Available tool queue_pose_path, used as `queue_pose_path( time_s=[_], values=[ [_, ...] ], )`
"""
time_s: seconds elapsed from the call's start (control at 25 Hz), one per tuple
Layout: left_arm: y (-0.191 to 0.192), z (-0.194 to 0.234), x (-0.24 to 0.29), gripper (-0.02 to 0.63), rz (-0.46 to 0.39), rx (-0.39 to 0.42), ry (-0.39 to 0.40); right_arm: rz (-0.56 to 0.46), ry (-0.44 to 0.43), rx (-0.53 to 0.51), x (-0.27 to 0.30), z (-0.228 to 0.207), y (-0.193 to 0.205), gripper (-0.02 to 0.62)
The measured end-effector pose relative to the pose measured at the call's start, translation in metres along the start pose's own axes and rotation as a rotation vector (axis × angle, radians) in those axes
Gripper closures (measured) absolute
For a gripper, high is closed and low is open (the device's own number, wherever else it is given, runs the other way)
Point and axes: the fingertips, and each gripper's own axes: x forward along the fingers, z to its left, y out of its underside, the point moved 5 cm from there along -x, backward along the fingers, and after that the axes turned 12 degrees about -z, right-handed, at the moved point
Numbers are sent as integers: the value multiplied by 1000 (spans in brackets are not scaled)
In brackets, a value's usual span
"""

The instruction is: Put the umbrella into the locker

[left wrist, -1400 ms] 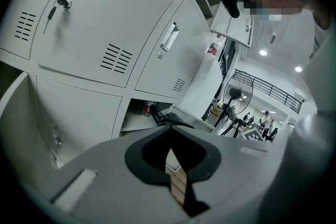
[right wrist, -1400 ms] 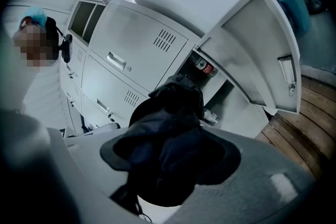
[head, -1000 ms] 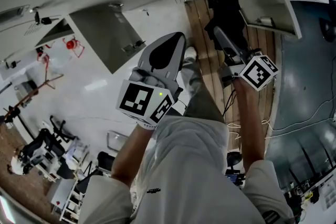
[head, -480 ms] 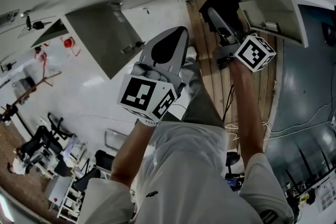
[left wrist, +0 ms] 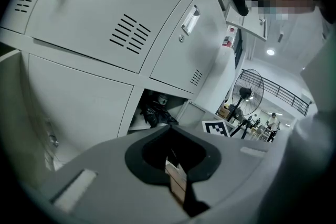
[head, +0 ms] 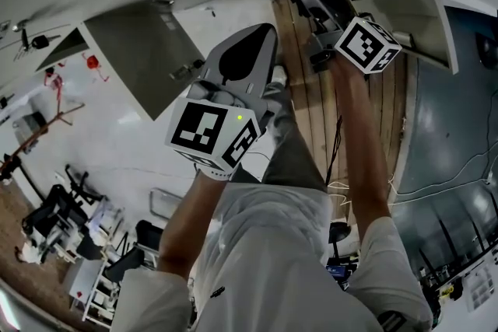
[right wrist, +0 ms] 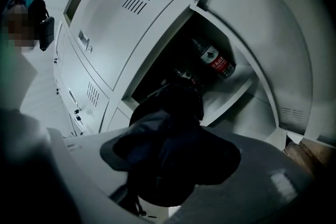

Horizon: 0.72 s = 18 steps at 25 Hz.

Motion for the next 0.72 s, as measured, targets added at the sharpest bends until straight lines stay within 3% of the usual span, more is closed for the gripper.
queue_pose_path(
  time_s=[0.72],
  values=[
    [0,21,27,588,12,-2,-37,2,-40,-52,76,-19,-2,314]
  ],
)
